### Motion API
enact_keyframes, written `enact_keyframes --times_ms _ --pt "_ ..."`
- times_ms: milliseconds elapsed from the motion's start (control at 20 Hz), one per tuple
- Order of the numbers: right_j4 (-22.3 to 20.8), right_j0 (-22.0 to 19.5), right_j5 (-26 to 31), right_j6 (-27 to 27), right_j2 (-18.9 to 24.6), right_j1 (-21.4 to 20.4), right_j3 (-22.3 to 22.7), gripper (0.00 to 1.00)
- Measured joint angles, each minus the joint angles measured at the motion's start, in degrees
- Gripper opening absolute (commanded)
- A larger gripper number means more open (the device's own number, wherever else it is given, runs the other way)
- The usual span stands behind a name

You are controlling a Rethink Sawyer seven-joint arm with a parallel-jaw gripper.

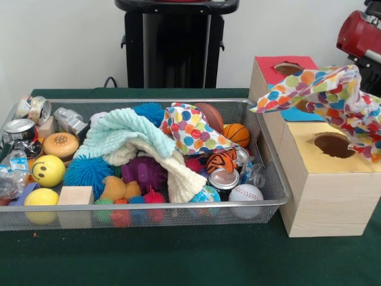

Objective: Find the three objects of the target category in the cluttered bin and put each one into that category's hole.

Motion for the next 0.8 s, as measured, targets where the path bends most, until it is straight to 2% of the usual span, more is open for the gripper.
enact_keyframes --times_ms 350,800 --pt "-0.1 0.2 0.0 0.0 0.0 1.4 0.0 0.0" --pt "-0.2 0.2 0.0 0.0 0.0 1.3 1.5 0.0"
